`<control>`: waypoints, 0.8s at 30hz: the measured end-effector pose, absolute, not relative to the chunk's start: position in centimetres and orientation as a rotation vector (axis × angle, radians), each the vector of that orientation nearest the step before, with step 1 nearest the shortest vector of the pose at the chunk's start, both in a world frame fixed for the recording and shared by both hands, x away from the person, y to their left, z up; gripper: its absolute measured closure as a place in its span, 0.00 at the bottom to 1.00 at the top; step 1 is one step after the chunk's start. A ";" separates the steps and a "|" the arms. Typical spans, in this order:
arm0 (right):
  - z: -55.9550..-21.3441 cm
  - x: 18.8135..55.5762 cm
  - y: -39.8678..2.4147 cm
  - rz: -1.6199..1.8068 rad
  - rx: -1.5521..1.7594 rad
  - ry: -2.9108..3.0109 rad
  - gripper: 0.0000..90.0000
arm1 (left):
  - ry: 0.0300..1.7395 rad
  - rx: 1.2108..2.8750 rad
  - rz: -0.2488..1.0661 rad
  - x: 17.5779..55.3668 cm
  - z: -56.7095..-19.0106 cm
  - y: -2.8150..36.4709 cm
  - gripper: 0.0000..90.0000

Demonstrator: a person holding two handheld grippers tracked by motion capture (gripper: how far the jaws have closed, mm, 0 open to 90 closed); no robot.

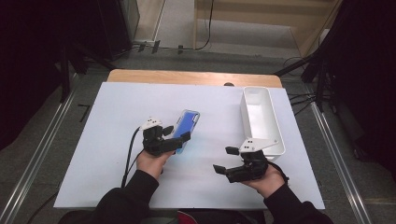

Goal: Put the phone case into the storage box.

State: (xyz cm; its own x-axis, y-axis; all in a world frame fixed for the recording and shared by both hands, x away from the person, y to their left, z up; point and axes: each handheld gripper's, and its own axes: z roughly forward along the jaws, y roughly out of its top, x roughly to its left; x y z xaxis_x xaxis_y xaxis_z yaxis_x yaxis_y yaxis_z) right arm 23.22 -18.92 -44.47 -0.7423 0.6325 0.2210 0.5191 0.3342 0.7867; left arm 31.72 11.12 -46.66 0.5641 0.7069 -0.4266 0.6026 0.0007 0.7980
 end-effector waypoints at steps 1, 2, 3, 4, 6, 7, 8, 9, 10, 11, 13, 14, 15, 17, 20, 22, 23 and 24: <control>-44.4 23.3 -18.8 1.380 1.074 2.458 0.20 | 1.113 1.679 0.122 31.7 -46.7 11.2 0.19; -44.3 23.4 -18.7 1.374 1.068 2.455 0.20 | 1.114 1.668 0.124 31.6 -46.8 11.2 0.19; -44.1 23.6 -18.6 1.371 1.077 2.457 0.20 | 1.118 1.669 0.128 31.6 -46.8 11.2 0.19; -44.1 23.7 -18.5 1.370 1.094 2.459 0.20 | 1.119 1.667 0.142 31.5 -46.8 11.2 0.19; -43.9 24.1 -18.4 1.376 1.099 2.461 0.20 | 1.118 1.662 0.160 31.3 -46.9 11.1 0.19; -43.8 24.3 -18.3 1.365 1.105 2.446 0.20 | 1.114 1.663 0.166 31.3 -46.9 11.1 0.19; -43.7 24.3 -18.3 1.361 1.114 2.441 0.20 | 1.116 1.659 0.167 31.2 -46.9 11.1 0.19; -43.6 24.5 -18.2 1.358 1.119 2.432 0.20 | 1.112 1.656 0.177 31.1 -47.0 11.0 0.19; -43.5 24.6 -18.2 1.359 1.120 2.423 0.20 | 1.108 1.660 0.175 31.0 -47.0 11.0 0.19; -43.4 24.8 -18.1 1.369 1.127 2.413 0.20 | 1.112 1.655 0.171 31.0 -47.1 10.9 0.19; -43.1 25.1 -18.0 1.376 1.145 2.401 0.21 | 1.112 1.656 0.160 31.0 -47.3 10.9 0.19; -43.0 25.2 -18.0 1.377 1.149 2.400 0.21 | 1.117 1.652 0.155 30.9 -47.3 10.8 0.19; -42.8 25.3 -17.9 1.387 1.153 2.392 0.21 | 1.118 1.650 0.153 30.9 -47.4 10.8 0.19; -42.6 25.6 -17.9 1.402 1.126 2.393 0.25 | 1.119 1.652 0.146 30.8 -47.5 10.7 0.19; -42.3 25.9 -17.7 1.405 1.114 2.386 0.25 | 1.129 1.625 0.108 30.6 -47.6 10.6 0.19; -42.1 26.1 -17.6 1.411 1.122 2.385 0.25 | 1.134 1.614 0.101 30.4 -47.7 10.5 0.19; -42.1 26.3 -17.6 1.412 1.120 2.384 0.25 | 1.135 1.613 0.104 30.4 -47.8 10.5 0.19; -42.0 26.4 -17.5 1.413 1.128 2.385 0.25 | 1.137 1.609 0.097 30.3 -47.9 10.4 0.19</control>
State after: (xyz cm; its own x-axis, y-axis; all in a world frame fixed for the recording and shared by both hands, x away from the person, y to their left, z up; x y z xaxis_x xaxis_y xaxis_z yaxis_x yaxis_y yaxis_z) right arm 26.37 -17.53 -41.99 -0.7066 0.6673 0.2355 0.5273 0.2745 0.8041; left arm 30.32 10.36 -47.85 0.5342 0.6995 -0.4747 0.6090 0.0710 0.7900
